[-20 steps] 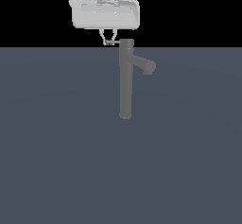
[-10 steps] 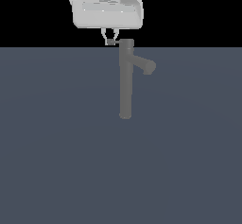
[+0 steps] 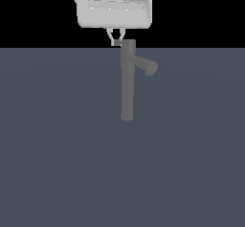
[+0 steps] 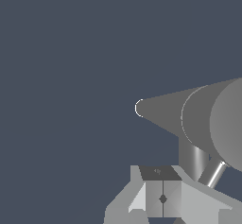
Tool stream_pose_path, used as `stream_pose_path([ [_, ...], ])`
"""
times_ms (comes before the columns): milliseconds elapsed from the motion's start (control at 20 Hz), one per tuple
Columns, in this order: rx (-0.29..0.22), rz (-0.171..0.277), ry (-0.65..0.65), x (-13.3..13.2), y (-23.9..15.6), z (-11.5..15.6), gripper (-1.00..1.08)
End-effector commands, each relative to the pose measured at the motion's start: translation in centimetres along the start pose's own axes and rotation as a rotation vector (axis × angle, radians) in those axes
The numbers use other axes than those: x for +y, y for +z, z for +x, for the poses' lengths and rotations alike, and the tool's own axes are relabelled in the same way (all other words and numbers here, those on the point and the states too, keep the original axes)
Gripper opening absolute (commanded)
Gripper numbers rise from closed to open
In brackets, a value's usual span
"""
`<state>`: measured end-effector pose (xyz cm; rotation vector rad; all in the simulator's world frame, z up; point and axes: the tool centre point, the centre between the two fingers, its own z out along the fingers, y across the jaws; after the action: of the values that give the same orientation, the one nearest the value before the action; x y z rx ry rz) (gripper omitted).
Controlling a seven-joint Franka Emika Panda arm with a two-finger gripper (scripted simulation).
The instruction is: Turn on the faucet by rotating a designated handle.
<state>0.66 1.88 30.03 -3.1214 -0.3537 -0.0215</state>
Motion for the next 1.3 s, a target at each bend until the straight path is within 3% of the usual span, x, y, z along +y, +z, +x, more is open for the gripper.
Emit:
stream_pose_path([
  [0, -0.003, 0.0, 0.005, 1.1, 0.0, -0.5, -1.0],
  [350, -0.014, 0.001, 0.018, 5.6, -0.1, -2.7, -1.0],
  [400, -0.014, 0.001, 0.018, 5.6, -0.1, -2.7, -1.0],
  [450, 0.0, 0.005, -0.034, 2.2, 0.0, -1.0, -1.0],
  [1100, -0.013, 0.001, 0.017, 9.6, 0.0, -0.2, -1.0],
  [1150, -0.013, 0.001, 0.017, 9.6, 0.0, -0.2, -1.0],
  [1200, -0.036, 0.023, -0.028, 6.0, 0.1, -0.5, -1.0],
  [1250, -0.035, 0.022, -0.026, 6.2, 0.1, -0.3, -1.0],
])
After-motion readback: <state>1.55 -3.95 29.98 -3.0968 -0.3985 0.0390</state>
